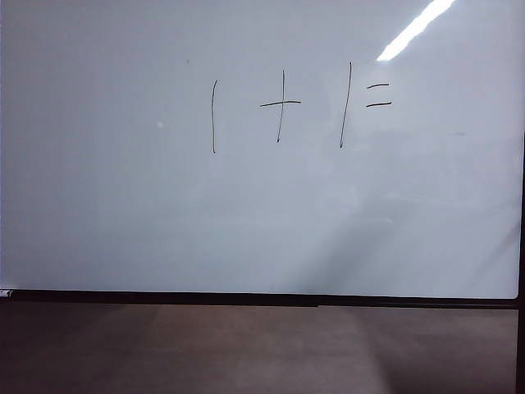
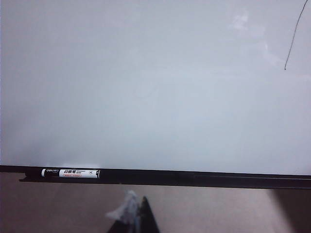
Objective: Reach to the right to find the marker pen, pick it up, and write the answer to the math problem on the whiteboard.
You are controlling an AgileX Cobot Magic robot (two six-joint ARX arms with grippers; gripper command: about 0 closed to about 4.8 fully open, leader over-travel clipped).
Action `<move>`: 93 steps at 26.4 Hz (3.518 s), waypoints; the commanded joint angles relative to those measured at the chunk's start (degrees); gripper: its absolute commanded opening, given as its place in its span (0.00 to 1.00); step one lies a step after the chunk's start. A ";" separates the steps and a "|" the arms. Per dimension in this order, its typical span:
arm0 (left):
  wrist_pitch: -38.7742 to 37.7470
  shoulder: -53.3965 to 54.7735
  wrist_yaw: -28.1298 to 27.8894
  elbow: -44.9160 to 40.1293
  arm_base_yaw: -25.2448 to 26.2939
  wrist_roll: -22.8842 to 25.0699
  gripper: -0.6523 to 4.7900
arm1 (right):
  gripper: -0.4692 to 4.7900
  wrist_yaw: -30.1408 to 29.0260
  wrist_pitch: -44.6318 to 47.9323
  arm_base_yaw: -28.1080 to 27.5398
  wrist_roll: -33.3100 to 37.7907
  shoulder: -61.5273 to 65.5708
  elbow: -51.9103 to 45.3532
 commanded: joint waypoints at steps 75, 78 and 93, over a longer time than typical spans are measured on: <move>18.80 91.03 10.27 65.55 -53.40 0.46 0.11 | 0.09 -12.72 10.69 -16.39 -1.84 65.81 79.56; 18.71 91.03 10.16 65.55 -53.40 0.44 0.11 | 0.09 -21.57 13.75 -23.21 0.48 70.34 74.90; 17.09 91.03 10.19 65.55 -53.40 0.44 0.11 | 0.91 -34.95 53.83 -30.12 9.57 94.47 52.17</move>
